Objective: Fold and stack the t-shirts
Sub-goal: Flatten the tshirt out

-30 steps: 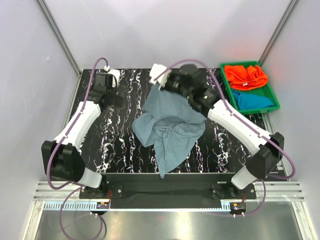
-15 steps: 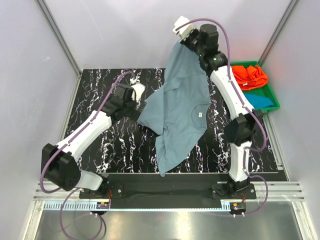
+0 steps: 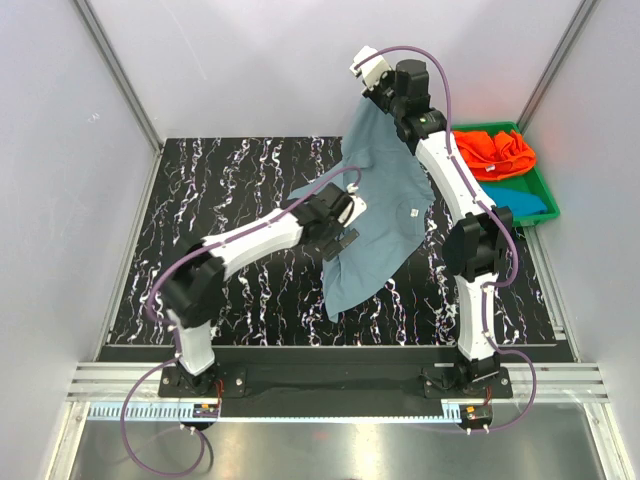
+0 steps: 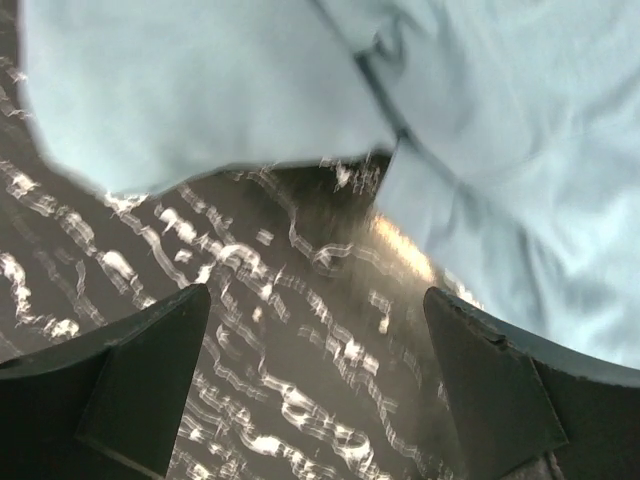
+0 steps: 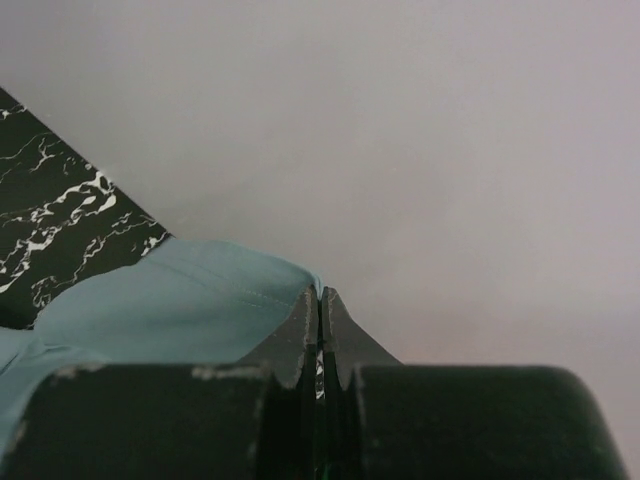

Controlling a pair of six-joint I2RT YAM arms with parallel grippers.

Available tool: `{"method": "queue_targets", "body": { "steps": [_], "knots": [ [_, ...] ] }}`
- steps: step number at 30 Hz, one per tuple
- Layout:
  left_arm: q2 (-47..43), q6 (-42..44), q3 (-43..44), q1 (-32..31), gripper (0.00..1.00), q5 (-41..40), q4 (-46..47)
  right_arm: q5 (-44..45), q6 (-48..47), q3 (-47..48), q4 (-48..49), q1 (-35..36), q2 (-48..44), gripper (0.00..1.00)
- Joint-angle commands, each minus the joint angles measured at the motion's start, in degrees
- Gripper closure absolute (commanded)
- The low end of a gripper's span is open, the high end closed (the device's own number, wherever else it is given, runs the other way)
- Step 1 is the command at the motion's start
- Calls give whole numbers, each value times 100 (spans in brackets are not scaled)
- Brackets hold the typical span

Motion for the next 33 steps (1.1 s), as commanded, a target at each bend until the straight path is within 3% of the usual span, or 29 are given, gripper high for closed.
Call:
{"method": "queue_targets", "body": {
  "steps": [1, 10, 22, 25, 26, 33],
  "knots": [
    [596, -219, 877, -29, 5, -433, -111, 110, 294, -192, 609, 16, -650, 100],
    [1819, -105, 2101, -29, 11, -768, -191, -31, 602, -579, 819, -46, -1108, 100],
    [2144, -281, 2278, -64, 21, -504, -314, -31, 682, -834, 916, -99, -1310, 100],
    [2206, -290, 2182, -38, 36, -540, -262, -13, 682, -886, 934, -108, -1327, 100],
    [2206, -324, 2164, -3, 48, -531, -261, -13, 682, -895, 934, -108, -1336, 100],
    [2092, -386, 1883, 234, 96, -452, -226, 31, 655, -1001, 951, -99, -1380, 100]
  ]
}}
